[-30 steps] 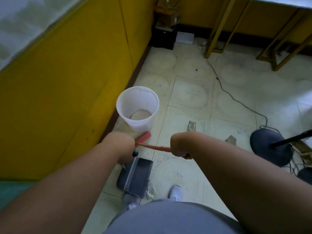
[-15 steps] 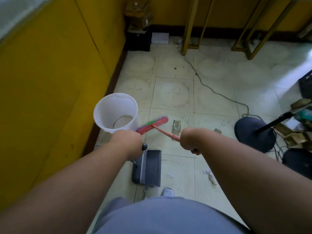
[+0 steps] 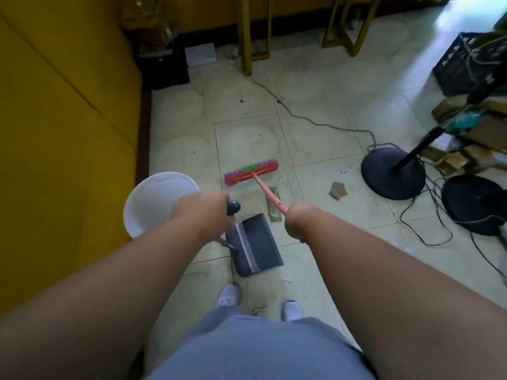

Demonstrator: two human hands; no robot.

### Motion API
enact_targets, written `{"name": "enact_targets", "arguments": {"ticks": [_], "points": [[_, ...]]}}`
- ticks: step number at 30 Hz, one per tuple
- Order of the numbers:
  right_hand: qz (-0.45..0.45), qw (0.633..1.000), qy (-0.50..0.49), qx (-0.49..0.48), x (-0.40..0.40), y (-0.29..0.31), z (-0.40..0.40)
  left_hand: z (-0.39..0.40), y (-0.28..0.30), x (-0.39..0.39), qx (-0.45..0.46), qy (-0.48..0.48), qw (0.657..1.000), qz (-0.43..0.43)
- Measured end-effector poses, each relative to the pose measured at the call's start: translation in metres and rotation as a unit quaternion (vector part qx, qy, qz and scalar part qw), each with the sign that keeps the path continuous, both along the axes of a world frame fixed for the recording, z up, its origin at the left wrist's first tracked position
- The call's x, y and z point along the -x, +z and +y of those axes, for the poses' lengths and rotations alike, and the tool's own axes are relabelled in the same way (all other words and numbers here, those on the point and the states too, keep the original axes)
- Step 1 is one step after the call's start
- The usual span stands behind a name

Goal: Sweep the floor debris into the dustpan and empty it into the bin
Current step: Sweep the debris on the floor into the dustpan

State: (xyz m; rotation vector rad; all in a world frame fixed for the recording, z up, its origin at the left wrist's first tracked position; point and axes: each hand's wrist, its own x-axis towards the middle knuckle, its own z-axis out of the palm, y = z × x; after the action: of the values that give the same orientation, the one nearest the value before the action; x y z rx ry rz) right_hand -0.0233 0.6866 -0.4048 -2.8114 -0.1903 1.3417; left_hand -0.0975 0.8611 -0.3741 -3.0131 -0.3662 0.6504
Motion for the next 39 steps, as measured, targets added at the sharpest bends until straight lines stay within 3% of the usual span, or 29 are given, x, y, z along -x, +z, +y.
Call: {"name": "enact_targets", "arguments": {"ticks": [11,22,32,39], "points": [[0.068,0.991,-0.018,0.117,0.015,-0.008,0.026,0.048,-0.005,-0.034,0.081,-0.127,0.988,0.042],[0.112,0.98,0.079,0.141,0.043,0.113,0.038,0.05,0.017,-0.064,0.07,-0.223,0.972,0.021],[0.05,0.992,-0.081,0.084,0.005,0.108,-0.003,0.021,0.025,-0.107,0.062,-0.176,0.982,-0.029],[-0.016,0.989,-0.147,0.017,-0.082,0.08,-0.049,-0.029,0.017,-0.175,0.027,-0.153,0.987,-0.042]]}}
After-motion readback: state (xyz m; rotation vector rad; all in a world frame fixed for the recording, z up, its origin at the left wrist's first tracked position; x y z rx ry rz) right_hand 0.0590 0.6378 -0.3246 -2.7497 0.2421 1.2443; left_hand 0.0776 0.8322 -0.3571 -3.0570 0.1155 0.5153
